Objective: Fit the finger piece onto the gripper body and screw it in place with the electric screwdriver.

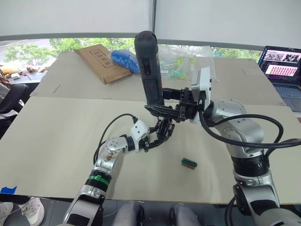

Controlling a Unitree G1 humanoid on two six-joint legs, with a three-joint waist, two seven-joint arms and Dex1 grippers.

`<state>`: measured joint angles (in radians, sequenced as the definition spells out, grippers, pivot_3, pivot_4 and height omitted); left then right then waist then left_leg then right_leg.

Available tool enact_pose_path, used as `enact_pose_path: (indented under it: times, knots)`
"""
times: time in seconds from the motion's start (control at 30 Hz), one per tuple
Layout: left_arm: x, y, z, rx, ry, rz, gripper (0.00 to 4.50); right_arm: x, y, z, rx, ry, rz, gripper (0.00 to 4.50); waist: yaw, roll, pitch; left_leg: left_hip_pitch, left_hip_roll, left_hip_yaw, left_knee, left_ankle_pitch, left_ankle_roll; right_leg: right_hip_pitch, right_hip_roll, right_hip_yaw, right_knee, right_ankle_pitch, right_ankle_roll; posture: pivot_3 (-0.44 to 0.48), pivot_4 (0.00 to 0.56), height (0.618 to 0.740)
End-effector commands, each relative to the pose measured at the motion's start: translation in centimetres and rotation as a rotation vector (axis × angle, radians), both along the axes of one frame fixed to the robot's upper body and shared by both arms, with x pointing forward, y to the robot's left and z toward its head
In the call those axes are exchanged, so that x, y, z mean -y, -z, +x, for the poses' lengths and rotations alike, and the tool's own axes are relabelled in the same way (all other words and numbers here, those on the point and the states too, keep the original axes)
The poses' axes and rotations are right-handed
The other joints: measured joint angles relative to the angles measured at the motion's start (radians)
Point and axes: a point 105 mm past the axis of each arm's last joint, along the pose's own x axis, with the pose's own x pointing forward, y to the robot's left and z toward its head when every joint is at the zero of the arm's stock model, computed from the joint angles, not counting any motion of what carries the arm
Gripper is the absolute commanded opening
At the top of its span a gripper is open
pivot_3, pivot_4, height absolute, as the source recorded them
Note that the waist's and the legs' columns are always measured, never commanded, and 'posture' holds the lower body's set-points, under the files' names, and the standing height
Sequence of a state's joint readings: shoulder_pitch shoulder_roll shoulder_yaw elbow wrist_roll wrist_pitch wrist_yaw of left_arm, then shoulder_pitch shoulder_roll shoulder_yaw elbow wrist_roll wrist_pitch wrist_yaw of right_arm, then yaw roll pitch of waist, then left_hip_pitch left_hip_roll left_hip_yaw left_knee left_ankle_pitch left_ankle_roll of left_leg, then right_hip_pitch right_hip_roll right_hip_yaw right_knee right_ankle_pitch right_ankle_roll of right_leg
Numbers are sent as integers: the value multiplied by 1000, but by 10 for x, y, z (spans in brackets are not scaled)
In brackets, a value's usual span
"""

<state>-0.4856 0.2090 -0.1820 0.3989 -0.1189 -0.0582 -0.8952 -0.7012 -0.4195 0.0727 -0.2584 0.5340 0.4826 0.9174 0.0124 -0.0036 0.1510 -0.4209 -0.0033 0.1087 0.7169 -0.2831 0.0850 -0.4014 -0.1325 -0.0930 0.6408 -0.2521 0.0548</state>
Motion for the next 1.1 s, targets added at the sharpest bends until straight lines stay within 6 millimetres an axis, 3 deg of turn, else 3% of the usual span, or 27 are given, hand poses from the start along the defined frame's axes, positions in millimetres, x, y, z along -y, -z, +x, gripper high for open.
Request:
enact_pose_path:
  times: [0.03,1.1]
  knots:
    - [8,-3,-3,11,35,5,2267,-1,-17,-11,68,-31,19,1952,0,0,0,0,0,0,0,0,0,0,0,0,0,0,0,0,150,740]
    - [10,-4,1,10,33,3,2267,2,-27,-17,89,-49,19,1952,1,0,0,0,0,0,0,0,0,0,0,0,0,0,0,0,150,740]
